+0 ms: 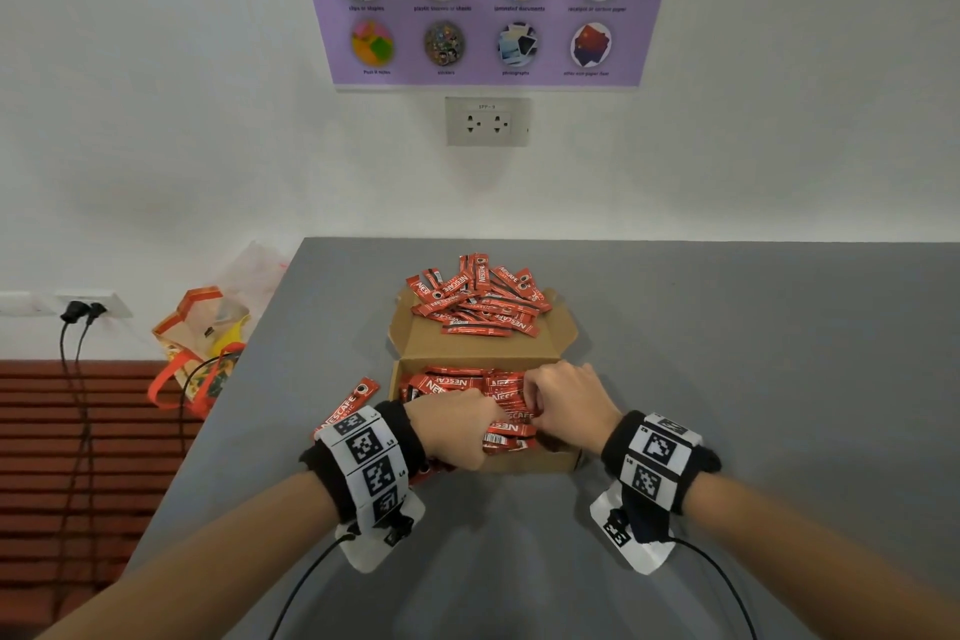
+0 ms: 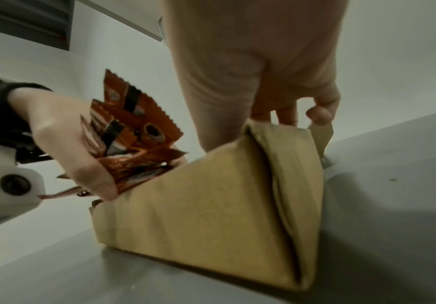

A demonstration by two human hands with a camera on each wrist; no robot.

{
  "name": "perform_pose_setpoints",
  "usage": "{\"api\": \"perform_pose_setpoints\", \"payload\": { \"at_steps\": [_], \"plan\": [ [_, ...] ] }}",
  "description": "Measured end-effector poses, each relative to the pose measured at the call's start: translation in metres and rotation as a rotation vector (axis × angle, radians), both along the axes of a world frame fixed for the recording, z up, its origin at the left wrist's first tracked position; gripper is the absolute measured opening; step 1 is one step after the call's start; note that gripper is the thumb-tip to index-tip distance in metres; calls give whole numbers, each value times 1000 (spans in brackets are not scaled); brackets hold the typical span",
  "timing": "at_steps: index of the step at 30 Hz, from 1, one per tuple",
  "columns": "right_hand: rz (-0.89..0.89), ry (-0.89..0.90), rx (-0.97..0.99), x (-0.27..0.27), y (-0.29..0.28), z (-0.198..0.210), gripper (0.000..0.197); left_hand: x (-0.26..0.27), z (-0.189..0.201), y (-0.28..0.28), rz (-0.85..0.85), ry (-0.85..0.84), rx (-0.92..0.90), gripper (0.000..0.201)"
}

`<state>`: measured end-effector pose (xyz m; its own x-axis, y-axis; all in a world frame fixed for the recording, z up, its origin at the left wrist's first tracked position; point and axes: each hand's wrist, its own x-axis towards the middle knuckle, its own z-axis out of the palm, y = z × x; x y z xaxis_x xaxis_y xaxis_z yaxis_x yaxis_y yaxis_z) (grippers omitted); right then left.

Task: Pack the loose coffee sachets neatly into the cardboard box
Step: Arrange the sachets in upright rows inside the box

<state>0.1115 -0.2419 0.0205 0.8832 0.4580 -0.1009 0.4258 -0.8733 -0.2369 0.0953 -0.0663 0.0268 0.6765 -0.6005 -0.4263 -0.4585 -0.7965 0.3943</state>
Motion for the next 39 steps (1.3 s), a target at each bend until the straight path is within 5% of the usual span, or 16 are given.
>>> {"api": "perform_pose_setpoints", "payload": {
  "at_steps": [27, 32, 36, 39],
  "plan": [
    [75, 8, 24, -3, -10, 7, 16, -4, 24, -6, 28, -18, 15, 31],
    [92, 6, 144, 5, -11, 17, 20, 8, 43, 3, 213, -127, -262, 19],
    [128, 106, 496, 7, 0, 33, 21, 17, 53, 1, 589, -423, -671, 8],
    [142, 155, 621, -2, 18, 38, 29, 21, 55, -3, 826, -389, -894, 13]
  ]
}}
